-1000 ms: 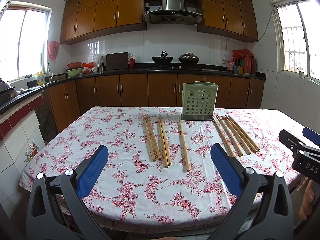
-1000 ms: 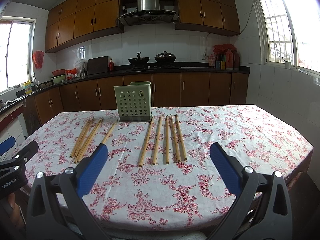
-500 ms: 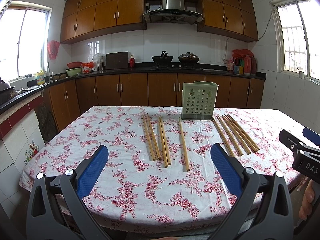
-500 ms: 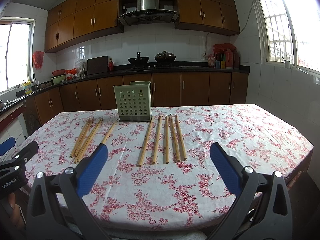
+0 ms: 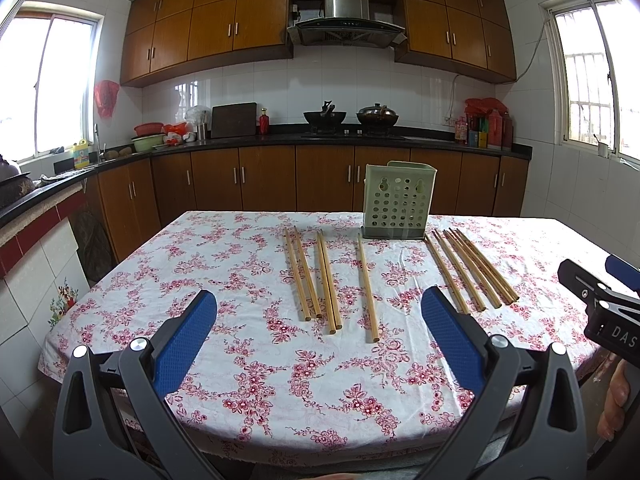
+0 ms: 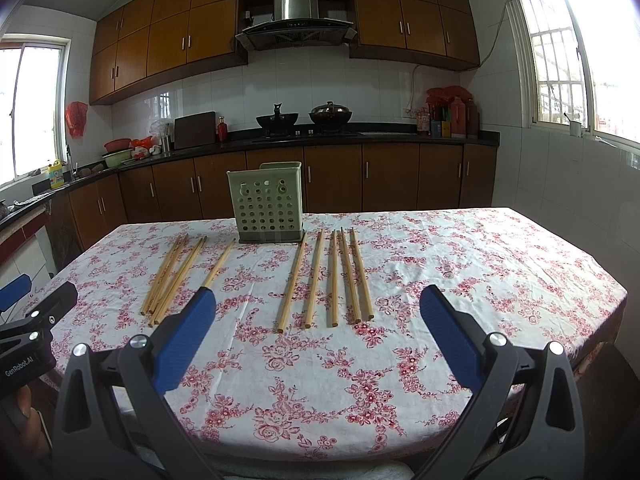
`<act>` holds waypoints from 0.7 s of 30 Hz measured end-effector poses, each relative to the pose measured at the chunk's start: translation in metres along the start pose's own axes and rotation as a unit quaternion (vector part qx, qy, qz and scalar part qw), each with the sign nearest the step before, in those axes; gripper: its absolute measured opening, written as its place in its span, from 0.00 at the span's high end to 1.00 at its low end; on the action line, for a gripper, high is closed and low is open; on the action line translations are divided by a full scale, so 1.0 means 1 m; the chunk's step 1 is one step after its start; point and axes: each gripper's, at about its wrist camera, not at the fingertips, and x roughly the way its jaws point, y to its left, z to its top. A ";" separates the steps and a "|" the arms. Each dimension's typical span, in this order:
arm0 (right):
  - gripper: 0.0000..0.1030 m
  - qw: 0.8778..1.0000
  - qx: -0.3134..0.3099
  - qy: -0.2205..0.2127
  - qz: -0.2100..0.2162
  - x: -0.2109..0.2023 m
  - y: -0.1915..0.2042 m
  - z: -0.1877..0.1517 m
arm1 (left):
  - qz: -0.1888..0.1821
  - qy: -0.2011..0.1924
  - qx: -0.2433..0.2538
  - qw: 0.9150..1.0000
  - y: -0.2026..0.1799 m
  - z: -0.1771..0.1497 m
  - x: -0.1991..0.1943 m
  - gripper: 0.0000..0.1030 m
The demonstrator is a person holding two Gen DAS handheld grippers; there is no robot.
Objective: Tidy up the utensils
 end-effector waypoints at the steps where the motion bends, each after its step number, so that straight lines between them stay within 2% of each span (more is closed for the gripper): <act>1: 0.04 1.000 0.000 0.000 0.000 0.000 0.000 0.000 | 0.000 0.000 0.000 1.000 0.000 0.000 0.000 0.02; 21: 0.04 1.000 0.002 0.009 0.001 0.006 0.001 -0.001 | 0.001 0.012 -0.003 1.000 -0.004 -0.003 0.005 0.02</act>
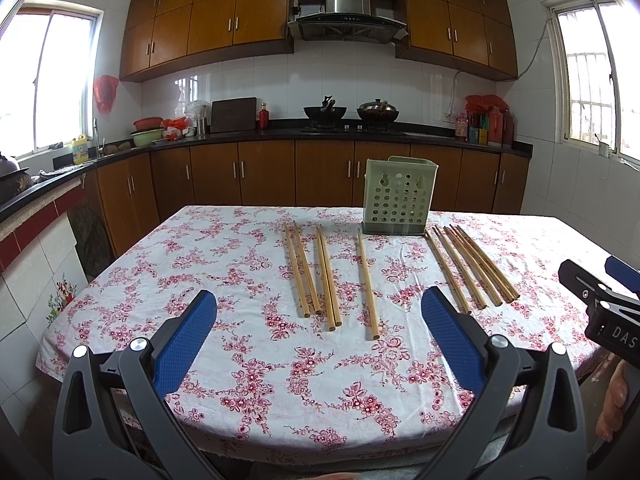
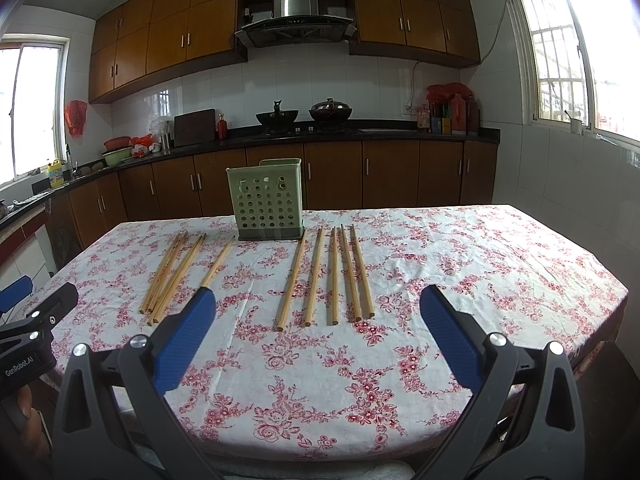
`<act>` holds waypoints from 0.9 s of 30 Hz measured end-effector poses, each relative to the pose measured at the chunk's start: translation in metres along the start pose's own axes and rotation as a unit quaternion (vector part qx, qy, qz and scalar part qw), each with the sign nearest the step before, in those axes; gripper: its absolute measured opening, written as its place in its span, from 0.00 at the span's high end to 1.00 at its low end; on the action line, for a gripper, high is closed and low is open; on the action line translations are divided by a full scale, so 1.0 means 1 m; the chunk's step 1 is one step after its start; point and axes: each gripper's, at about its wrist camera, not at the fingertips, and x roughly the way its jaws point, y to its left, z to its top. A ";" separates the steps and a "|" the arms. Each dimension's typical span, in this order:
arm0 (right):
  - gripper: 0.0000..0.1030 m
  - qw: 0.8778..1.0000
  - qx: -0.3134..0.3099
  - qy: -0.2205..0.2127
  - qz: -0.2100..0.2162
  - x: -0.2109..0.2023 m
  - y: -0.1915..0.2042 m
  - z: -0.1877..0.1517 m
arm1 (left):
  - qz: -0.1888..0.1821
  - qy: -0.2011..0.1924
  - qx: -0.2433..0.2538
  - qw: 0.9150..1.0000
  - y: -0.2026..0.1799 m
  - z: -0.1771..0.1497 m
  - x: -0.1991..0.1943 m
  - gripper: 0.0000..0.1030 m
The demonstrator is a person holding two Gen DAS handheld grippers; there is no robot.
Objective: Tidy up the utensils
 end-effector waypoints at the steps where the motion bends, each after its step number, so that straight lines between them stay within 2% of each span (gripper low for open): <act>1: 0.04 1.000 0.000 0.004 0.000 0.002 0.000 0.000 | 0.001 0.006 -0.001 1.000 0.001 -0.002 0.008 0.02; 5: 0.04 0.999 0.010 0.038 -0.008 0.019 -0.006 0.000 | 0.000 0.044 -0.010 0.999 0.005 -0.004 0.021 0.02; 11: 0.06 0.991 0.057 0.121 -0.028 0.075 -0.035 0.010 | 0.013 0.108 -0.047 0.993 0.027 0.004 0.057 0.02; 15: 0.22 0.982 0.080 0.168 -0.034 0.118 -0.055 0.026 | 0.021 0.159 -0.059 0.985 0.043 0.013 0.094 0.02; 18: 0.39 0.976 0.092 0.195 -0.038 0.149 -0.066 0.033 | 0.029 0.173 -0.058 0.983 0.052 0.020 0.114 0.02; 20: 0.48 0.972 0.097 0.210 -0.035 0.168 -0.069 0.036 | 0.033 0.177 -0.058 0.982 0.057 0.025 0.124 0.05; 22: 0.60 0.970 0.093 0.224 -0.034 0.186 -0.068 0.037 | 0.030 0.182 -0.056 0.981 0.060 0.029 0.133 0.13; 27: 0.73 0.963 0.079 0.256 -0.030 0.227 -0.063 0.031 | 0.023 0.196 -0.066 0.978 0.068 0.036 0.157 0.20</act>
